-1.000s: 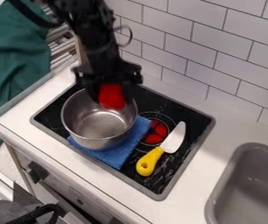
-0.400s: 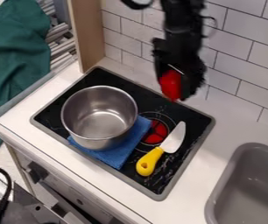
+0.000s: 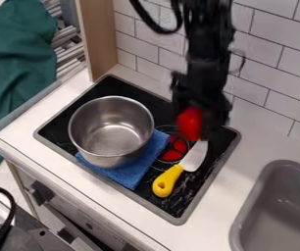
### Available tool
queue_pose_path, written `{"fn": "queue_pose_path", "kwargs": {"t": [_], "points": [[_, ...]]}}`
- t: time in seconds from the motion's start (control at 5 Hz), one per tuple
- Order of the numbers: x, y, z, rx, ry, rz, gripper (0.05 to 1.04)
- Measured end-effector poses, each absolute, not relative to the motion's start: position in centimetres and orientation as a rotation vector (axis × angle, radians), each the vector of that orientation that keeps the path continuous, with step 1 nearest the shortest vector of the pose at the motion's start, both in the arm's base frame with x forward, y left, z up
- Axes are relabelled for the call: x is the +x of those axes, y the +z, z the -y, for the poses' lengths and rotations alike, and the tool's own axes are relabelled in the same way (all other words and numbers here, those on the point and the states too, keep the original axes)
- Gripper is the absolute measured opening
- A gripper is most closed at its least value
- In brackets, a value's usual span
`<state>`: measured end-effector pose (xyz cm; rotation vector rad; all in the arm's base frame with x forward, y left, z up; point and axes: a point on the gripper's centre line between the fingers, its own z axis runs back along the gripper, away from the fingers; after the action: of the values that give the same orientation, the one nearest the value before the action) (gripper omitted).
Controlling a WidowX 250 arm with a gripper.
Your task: Sacar el objeto rojo del recipiente plateado y ponerlo en la parte superior del cuchillo
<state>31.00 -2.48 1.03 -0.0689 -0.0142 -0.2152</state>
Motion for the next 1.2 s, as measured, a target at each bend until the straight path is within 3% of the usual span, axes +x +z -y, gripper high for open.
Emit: {"fn": "queue_pose_path", "kwargs": {"t": [0.4,1.0,1.2], "points": [[32.6,-2.8,2.8,-0.117,-0.043,-0.046,0.782],[36.0,-3.0,2.3,-0.133,0.013,-0.007,0.781],[36.1,-3.2,1.5,-0.139,0.045,-0.018,0.856]]}}
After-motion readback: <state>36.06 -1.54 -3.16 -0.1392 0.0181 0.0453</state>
